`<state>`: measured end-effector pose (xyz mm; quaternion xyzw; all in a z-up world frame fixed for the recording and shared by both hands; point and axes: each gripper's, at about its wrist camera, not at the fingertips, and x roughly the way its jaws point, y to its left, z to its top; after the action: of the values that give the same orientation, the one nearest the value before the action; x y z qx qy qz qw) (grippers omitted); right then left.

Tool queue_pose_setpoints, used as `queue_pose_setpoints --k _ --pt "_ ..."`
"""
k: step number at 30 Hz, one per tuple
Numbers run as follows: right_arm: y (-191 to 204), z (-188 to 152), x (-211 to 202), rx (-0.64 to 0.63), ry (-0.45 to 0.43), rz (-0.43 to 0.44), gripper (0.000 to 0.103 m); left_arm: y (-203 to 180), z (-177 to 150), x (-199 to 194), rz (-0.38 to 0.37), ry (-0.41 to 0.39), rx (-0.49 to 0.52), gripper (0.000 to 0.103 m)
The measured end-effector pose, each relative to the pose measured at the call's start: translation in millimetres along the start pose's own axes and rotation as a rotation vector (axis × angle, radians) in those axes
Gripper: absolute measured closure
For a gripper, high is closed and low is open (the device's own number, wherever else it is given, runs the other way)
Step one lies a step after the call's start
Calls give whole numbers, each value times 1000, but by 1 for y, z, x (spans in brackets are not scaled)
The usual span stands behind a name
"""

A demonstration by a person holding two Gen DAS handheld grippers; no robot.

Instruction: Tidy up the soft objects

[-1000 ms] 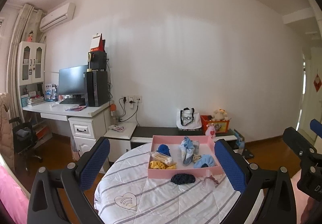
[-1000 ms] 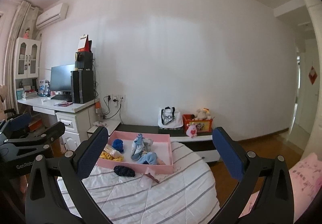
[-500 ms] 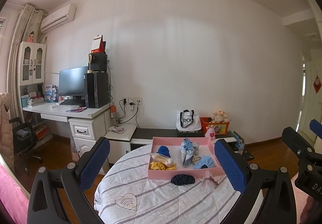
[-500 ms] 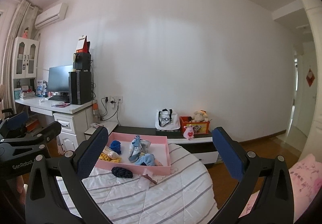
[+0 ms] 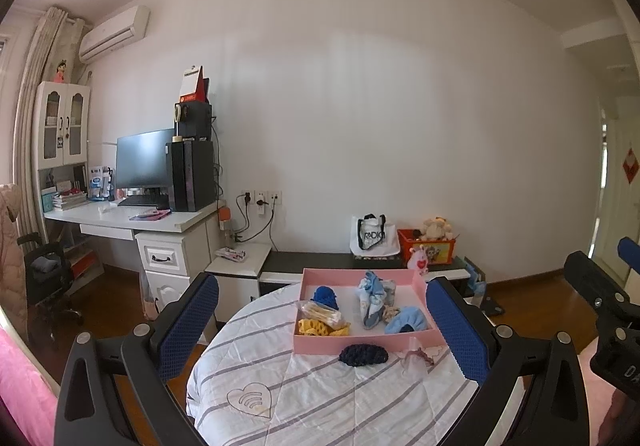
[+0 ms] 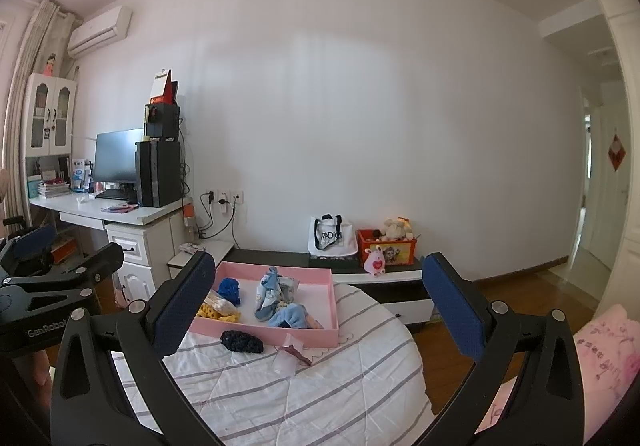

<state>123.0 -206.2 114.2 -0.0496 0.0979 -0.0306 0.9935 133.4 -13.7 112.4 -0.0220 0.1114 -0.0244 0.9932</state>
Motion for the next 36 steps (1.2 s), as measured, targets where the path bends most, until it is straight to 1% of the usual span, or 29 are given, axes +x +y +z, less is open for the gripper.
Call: queue_pose_setpoints --k 10,18,29,36 --pt "-2 -4 16 6 41 -9 0 6 -3 15 -5 40 -8 0" --pt "-4 -18 41 20 116 -17 0 10 -9 45 -9 124 -4 0" --pt "-2 -49 96 21 271 -11 0 13 -16 106 -5 266 0 0" --pt "-2 -82 143 28 409 0 0 10 -34 165 4 387 19 0"
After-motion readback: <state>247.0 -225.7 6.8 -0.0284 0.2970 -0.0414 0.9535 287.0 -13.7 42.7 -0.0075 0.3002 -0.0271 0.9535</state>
